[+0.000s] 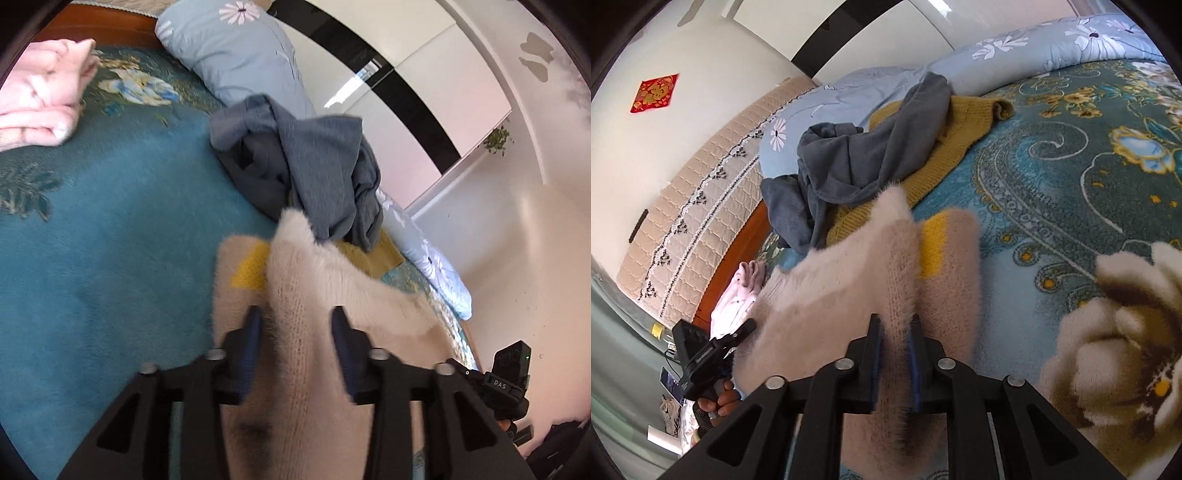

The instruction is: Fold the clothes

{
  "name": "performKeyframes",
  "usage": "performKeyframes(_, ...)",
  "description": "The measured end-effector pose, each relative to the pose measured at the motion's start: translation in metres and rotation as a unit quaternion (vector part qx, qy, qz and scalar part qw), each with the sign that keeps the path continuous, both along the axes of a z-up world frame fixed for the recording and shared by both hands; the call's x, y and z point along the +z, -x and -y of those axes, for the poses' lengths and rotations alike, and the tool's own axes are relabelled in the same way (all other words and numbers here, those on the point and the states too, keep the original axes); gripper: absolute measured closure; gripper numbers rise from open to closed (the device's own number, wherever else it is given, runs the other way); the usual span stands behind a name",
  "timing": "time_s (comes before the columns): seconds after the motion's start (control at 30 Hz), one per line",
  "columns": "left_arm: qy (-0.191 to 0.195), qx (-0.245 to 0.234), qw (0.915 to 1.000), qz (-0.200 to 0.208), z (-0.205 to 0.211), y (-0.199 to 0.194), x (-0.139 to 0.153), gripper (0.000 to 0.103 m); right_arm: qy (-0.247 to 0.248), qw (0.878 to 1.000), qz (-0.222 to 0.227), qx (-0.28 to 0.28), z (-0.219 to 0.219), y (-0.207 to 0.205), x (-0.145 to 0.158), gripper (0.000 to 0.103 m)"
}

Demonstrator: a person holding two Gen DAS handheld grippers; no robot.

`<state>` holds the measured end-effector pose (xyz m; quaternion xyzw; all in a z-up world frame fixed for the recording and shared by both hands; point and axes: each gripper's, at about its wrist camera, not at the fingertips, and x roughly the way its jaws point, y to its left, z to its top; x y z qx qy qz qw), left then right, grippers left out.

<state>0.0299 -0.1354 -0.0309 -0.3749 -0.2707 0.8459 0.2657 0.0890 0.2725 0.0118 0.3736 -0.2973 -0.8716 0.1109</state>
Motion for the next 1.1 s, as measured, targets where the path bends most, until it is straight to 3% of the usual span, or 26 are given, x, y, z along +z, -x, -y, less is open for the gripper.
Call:
performKeyframes(0.03,0.003,0.009,0.9999,0.004,0.004,0.001,-0.001,0.047,-0.002,1.0,-0.004,-0.007,-0.002,-0.001,0.002,0.069)
performKeyframes(0.07,0.01,0.017,0.9997,0.012,0.009,0.0,-0.003,0.046,-0.004,1.0,-0.007,-0.02,-0.006,-0.002,0.003,0.045)
performKeyframes(0.13,0.018,0.032,0.9987,0.035,0.016,0.0,-0.009,0.045,0.003,0.999,0.001,-0.047,-0.017,-0.003,0.0,0.026)
performKeyframes(0.27,0.015,0.027,0.9966,0.076,0.017,0.009,-0.021,0.035,0.098,0.993,0.04,-0.049,-0.034,0.002,-0.022,0.026)
performKeyframes(0.33,0.008,0.024,0.9956,0.09,0.019,0.013,-0.025,0.034,0.123,0.99,0.052,-0.04,-0.033,0.005,-0.029,0.026)
performKeyframes(0.4,-0.005,0.018,0.995,0.098,0.021,0.015,-0.026,0.03,0.125,0.99,0.056,-0.032,-0.03,0.007,-0.03,0.026)
performKeyframes(0.57,0.008,-0.024,0.9924,0.121,0.003,0.035,-0.027,0.02,0.106,0.993,0.06,-0.01,-0.016,0.012,-0.03,0.026)
performKeyframes(0.8,-0.03,-0.082,0.9879,0.128,-0.009,0.044,-0.029,0.022,0.102,0.993,0.058,0.004,-0.007,0.021,-0.033,0.025)
performKeyframes(0.97,0.001,-0.097,0.988,0.12,-0.015,0.035,-0.03,0.034,0.11,0.993,0.049,0.009,-0.006,0.024,-0.035,0.024)
performKeyframes(1.1,0.003,-0.098,0.9883,0.117,-0.016,0.036,-0.03,0.037,0.122,0.991,0.043,0.014,-0.006,0.027,-0.036,0.024)
